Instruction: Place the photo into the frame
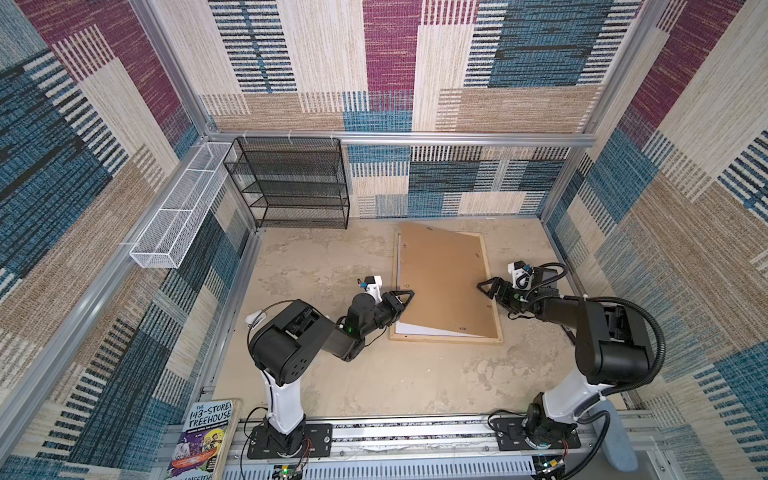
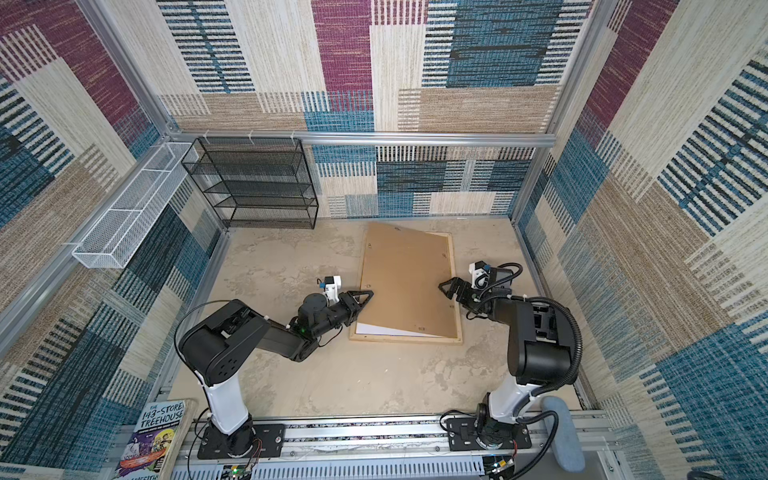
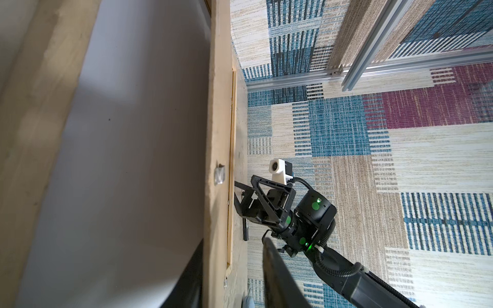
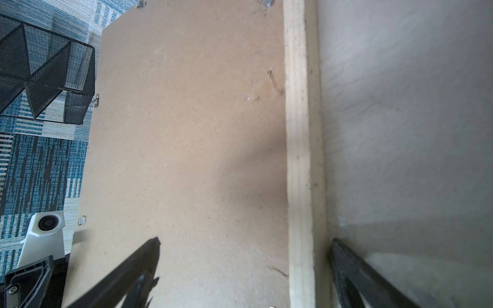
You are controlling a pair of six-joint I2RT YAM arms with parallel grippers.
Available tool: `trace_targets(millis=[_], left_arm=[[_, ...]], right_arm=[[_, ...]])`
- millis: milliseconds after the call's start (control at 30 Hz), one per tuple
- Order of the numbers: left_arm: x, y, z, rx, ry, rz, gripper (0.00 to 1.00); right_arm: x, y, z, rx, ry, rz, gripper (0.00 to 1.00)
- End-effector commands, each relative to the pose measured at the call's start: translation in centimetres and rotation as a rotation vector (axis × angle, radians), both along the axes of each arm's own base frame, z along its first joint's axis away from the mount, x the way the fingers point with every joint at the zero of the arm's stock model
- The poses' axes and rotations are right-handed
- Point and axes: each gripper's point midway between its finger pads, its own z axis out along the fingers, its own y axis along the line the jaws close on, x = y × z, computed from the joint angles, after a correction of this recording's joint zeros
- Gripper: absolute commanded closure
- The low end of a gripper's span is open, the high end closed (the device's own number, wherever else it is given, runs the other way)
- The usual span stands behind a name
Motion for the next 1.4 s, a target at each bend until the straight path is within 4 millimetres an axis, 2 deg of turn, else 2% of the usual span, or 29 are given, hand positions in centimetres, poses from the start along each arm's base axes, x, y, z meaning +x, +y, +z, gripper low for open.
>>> trace_targets(millis=[0,533,800,1033,1367], left_arm=[[0.0,0.0,0.9,0.009,-0.041,-0.017,0.65],[0.0,-0.3,0.0,0.159,0.015,-0.079,0.63],[-0.4,0.7,0.3,0.322,0.030,-0.089,0.63],[-0.2,1.7,2.1,0.486,-0.002,-0.103,0.60],[-0.1,1.6,2.2,0.537,0.001,-0.126,0.59]], right_arm=[[0.2,0.6,0.6,0.029,-0.017,0.025,0.00],[0.0,0.6,0.4,0.028,-0.014,0.025,0.00],[-0.1,0.6,0.4,0.028,-0.015,0.024,0.00],[-0.1,0.6,0.3,0.028,-0.014,0.024,0.00],[-0.1,0.6,0.4,0.024,-0.017,0.024,0.00]])
